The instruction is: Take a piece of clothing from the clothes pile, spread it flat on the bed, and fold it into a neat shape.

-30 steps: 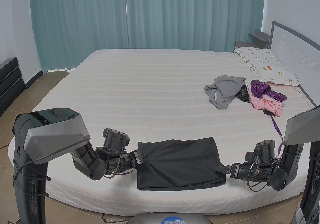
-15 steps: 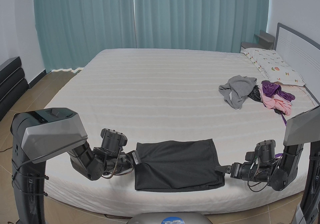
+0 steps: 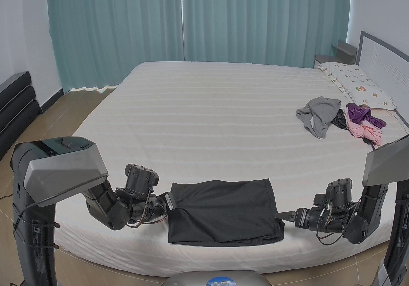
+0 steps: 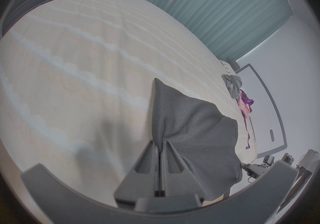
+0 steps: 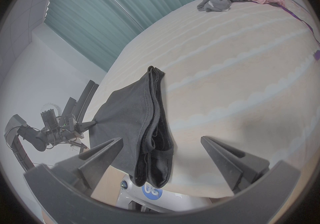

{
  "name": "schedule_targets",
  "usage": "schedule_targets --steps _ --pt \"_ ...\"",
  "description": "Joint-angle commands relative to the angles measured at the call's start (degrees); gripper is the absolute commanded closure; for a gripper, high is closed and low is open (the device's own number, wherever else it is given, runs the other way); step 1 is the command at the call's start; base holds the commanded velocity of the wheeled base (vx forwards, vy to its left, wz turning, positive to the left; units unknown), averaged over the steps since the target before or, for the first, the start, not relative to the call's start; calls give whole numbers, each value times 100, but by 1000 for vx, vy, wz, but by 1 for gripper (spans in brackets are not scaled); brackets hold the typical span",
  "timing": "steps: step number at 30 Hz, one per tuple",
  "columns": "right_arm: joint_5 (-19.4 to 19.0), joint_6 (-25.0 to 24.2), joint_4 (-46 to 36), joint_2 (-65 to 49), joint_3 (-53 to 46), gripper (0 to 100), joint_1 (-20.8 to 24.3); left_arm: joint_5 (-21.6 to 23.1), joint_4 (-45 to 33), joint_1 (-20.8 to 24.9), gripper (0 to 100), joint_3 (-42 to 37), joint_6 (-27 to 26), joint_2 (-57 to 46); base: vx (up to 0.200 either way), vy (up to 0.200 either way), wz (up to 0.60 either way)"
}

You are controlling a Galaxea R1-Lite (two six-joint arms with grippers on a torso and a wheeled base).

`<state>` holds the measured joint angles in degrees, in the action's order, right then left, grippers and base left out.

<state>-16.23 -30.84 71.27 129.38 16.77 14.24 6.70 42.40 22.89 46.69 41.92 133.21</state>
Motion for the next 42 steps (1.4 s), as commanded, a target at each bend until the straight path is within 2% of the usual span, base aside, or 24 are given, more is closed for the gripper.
schedule_targets --steps 1,7,15,21,22,36,38,42 --pt "-3 -1 10 8 -8 0 0 -3 5 -4 100 -11 0 -23 0 200 0" --pt "-3 -1 10 8 -8 0 0 -3 5 22 100 -81 0 -32 0 200 0" --pt "5 -1 10 17 -8 0 0 -3 -21 136 100 -143 18 -40 0 0 0" --pt "-3 -1 10 17 -8 0 9 -38 -30 215 100 -151 264 -67 0 0 0" --pt "-3 -1 10 17 1 0 9 -38 -21 233 0 -160 272 -67 0 0 0" --pt "-3 -1 10 26 -16 0 9 -29 -12 233 0 -143 483 -128 0 0 0" --pt "-3 -1 10 17 -16 0 9 -29 -12 233 0 -99 686 -155 0 0 0" --pt "-12 -1 10 17 -16 0 35 -20 -12 215 0 -90 756 -199 0 0 0"
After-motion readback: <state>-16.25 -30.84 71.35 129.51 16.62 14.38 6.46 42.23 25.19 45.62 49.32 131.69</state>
